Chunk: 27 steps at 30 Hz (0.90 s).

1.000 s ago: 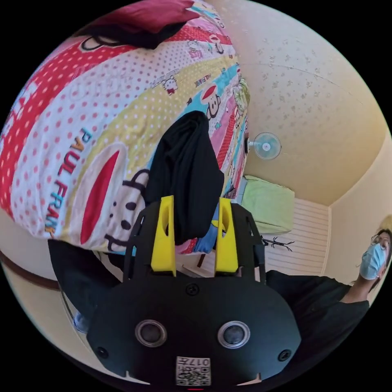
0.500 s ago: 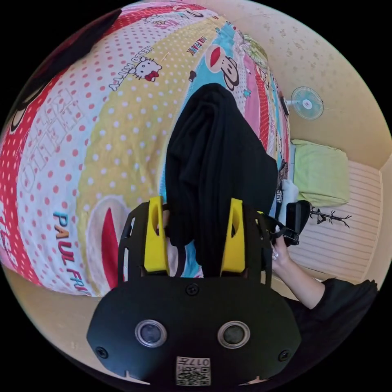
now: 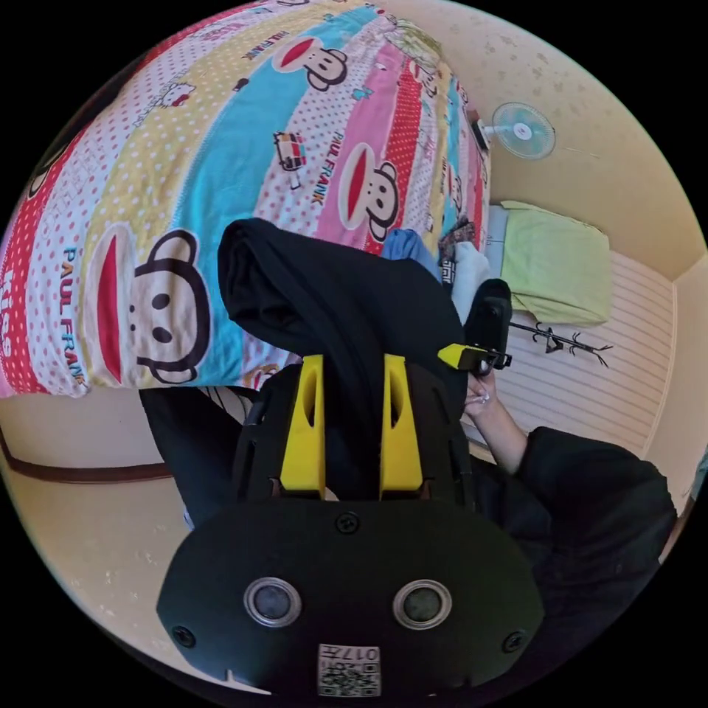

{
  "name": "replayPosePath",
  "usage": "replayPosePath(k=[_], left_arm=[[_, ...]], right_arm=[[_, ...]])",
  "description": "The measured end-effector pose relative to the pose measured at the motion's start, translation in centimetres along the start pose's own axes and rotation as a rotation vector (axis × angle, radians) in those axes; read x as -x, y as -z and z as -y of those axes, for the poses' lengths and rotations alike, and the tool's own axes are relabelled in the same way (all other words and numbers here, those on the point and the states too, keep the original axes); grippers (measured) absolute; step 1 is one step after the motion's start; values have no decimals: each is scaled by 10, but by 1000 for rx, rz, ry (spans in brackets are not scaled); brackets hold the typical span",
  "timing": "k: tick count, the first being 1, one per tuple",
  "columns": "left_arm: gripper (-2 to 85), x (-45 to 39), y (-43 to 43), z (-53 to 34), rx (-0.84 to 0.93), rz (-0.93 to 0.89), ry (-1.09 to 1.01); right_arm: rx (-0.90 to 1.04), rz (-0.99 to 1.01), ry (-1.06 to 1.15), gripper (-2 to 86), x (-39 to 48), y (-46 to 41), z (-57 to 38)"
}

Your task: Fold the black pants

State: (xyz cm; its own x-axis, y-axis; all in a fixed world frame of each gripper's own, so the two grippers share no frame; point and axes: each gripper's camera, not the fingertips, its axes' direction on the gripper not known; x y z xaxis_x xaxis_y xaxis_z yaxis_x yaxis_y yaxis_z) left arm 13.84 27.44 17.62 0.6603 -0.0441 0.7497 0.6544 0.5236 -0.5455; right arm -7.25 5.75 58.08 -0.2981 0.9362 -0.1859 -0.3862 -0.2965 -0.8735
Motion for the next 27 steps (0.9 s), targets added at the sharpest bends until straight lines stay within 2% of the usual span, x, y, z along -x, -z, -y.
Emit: replayPosePath(k=[5, 9, 10, 12, 13, 14, 15, 17, 19, 21, 22, 24, 27], left_arm=[[115, -87, 17, 19, 4, -39, -194], [123, -157, 4, 59, 46, -75, -376], [125, -163, -3, 67, 67, -63, -401], [123, -168, -49, 101, 240, 54, -491], [117, -162, -62, 108, 304, 88, -494], [87, -140, -87, 120, 455, 119, -464], [40, -105, -105, 126, 599, 137, -371], [9, -45, -99, 126, 668, 134, -237], [-2, 20, -60, 118, 591, 107, -64], [-7, 114, 23, 89, 365, -57, 250], [-8, 136, 45, 78, 291, -121, 323], [-9, 212, 130, 11, -60, -373, 593], [-10, 263, 204, -86, -433, -491, 840]], right_arm=[[-76, -112, 189, 76, 66, 110, -43], [-176, -189, 218, 85, 76, 198, -70], [-221, -193, 176, 92, 60, 226, -77], [-286, -243, 79, 106, 15, 263, -87], [-301, -310, -39, 113, -29, 281, -95], [-288, -381, -212, 117, -80, 292, -108], [-270, -415, -291, 113, -104, 295, -116], [-175, -530, -517, 83, -178, 282, -163], [-63, -497, -671, 50, -227, 254, -204], [47, -424, -831, 28, -270, 215, -251], [126, -383, -924, 20, -292, 185, -282], [258, -340, -1055, 13, -317, 136, -326], [499, -292, -1236, 8, -343, 68, -378]])
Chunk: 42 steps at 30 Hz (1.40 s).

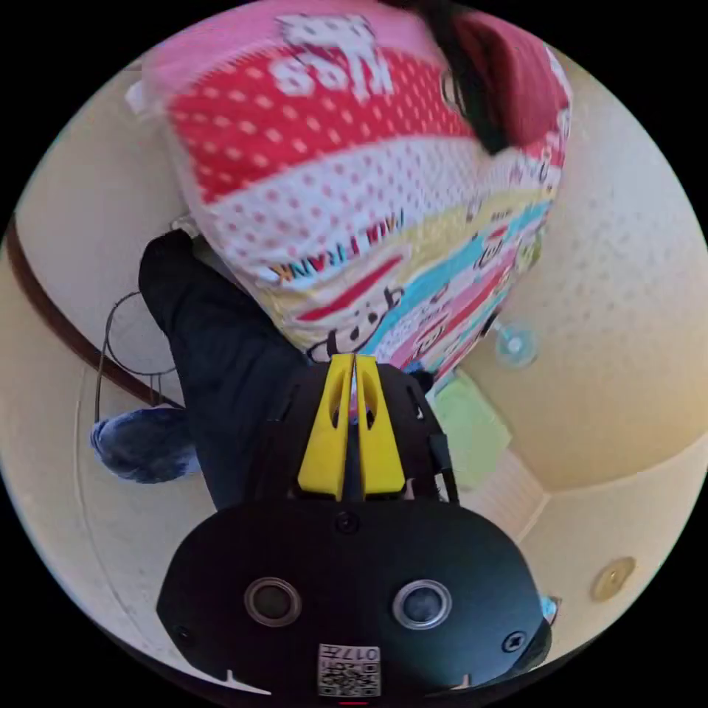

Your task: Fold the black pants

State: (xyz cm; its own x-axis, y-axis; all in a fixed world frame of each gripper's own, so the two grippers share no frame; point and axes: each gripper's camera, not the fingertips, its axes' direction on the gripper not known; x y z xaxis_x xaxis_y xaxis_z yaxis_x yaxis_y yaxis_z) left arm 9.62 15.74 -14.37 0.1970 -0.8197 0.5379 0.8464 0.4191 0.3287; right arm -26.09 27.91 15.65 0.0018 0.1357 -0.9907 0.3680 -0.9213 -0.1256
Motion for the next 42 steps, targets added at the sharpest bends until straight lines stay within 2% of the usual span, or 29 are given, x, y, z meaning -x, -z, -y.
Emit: replayPosePath(k=[2, 4, 8, 10, 12, 14, 16, 18, 20, 23, 24, 26, 27, 29, 31, 34, 37, 39, 42], left_arm=[[-10, 21, 46, -13, -114, -29, 73], [-10, 36, 70, -25, -144, -3, 109], [-9, 67, 62, -50, -49, 51, 118], [-9, 79, 51, -62, -63, 34, 136], [-9, 92, 41, -72, -104, -24, 189], [-9, 98, 44, -63, -87, -103, 214], [-9, 92, 64, -47, -111, -133, 168], [-9, 75, 94, -22, -145, -55, 98], [-9, 61, 110, -1, -127, -1, 33], [-9, 40, 131, 20, -103, 86, -52], [-9, 34, 139, 25, -102, 122, -71], [-9, 29, 149, 32, -95, 163, -99], [-9, 29, 157, 38, -86, 175, -110], [-8, 32, 171, 49, -73, 180, -121], [-5, 33, 189, 60, -83, 198, -154], [14, 29, 225, 77, -130, 241, -205], [74, 20, 264, 93, -181, 198, -256], [77, 11, 293, 103, -240, 164, -318], [68, 5, 301, 116, -195, 211, -382]], right_arm=[[106, -59, -52, 6, 5, -20, 17], [137, -127, 10, 5, 28, -4, 35], [-24, -478, 134, 3, 112, 112, 72], [-112, -552, 233, 3, 161, 167, 78], [-162, -710, 342, 3, 212, 201, 79], [-199, -966, 370, 3, 269, 231, 87], [-267, -1057, 387, 3, 306, 251, 92], [-376, -1033, 436, 3, 341, 273, 95], [-506, -869, 496, 3, 378, 295, 105], [-493, -707, 512, 3, 408, 290, 137], [-465, -734, 509, 3, 415, 281, 146], [-319, -1032, 470, 4, 449, 230, 185], [-292, -1116, 470, 5, 460, 217, 193], [-272, -1316, 577, 8, 515, 174, 212], [-281, -1320, 678, 12, 563, 152, 223], [-297, -1222, 855, 36, 642, 128, 234], [-314, -1160, 1066, 74, 713, 111, 230], [-344, -1208, 1156, 80, 752, 103, 232], [-435, -1228, 1247, 84, 814, 99, 251]])
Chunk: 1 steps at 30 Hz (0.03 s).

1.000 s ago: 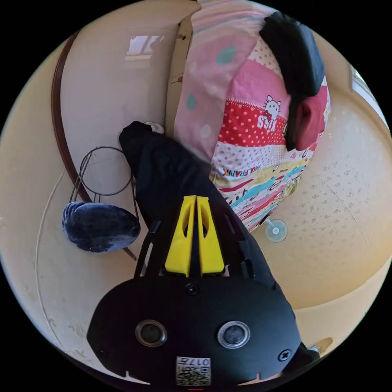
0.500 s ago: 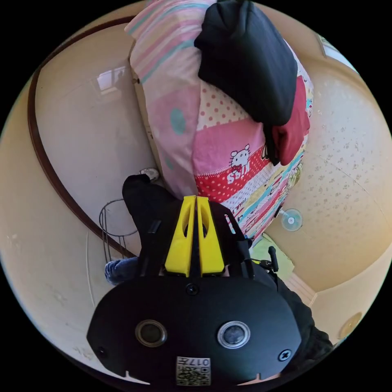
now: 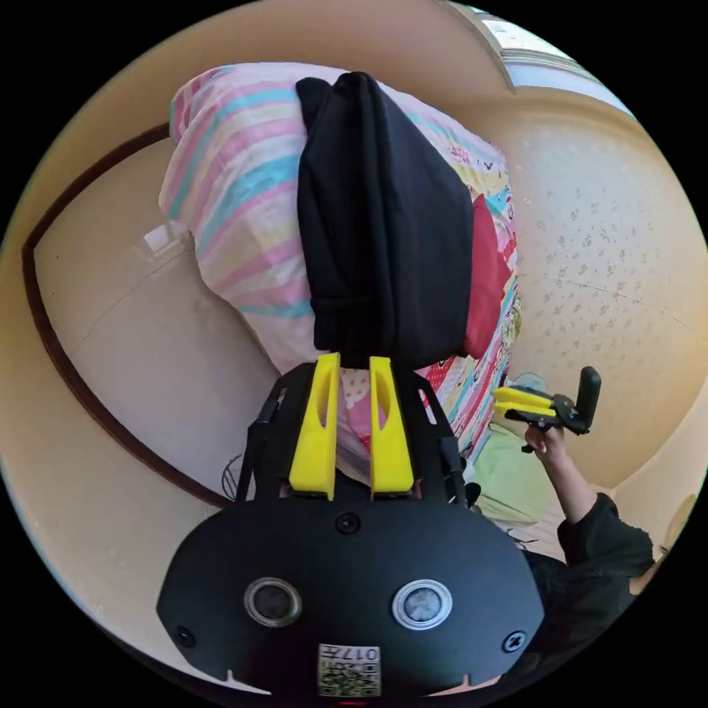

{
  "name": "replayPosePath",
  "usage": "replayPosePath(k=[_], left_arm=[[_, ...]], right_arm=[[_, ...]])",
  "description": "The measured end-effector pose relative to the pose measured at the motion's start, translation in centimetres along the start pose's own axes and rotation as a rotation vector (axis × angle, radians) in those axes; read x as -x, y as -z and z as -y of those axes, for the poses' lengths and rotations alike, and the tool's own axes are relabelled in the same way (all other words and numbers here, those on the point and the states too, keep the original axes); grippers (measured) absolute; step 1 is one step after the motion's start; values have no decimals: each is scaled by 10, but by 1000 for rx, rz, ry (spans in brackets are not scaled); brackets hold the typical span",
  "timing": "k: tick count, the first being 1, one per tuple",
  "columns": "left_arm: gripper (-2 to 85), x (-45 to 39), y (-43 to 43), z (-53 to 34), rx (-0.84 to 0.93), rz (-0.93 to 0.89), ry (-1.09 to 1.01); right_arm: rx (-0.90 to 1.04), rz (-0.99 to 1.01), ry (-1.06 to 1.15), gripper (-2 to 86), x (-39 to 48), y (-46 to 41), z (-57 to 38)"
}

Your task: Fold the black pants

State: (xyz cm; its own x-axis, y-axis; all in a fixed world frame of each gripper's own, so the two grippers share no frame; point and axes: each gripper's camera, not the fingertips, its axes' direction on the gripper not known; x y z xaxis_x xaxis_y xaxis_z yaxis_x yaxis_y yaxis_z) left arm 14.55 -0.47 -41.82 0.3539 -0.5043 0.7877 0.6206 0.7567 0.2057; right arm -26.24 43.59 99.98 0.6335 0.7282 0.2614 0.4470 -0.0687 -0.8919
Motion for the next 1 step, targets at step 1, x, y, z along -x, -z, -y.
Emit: replayPosePath(k=[1], left_arm=[[68, 1, 0, 0, 3, 9, -8]], right_arm=[[-46, 10, -5, 86, -10, 0, 23]])
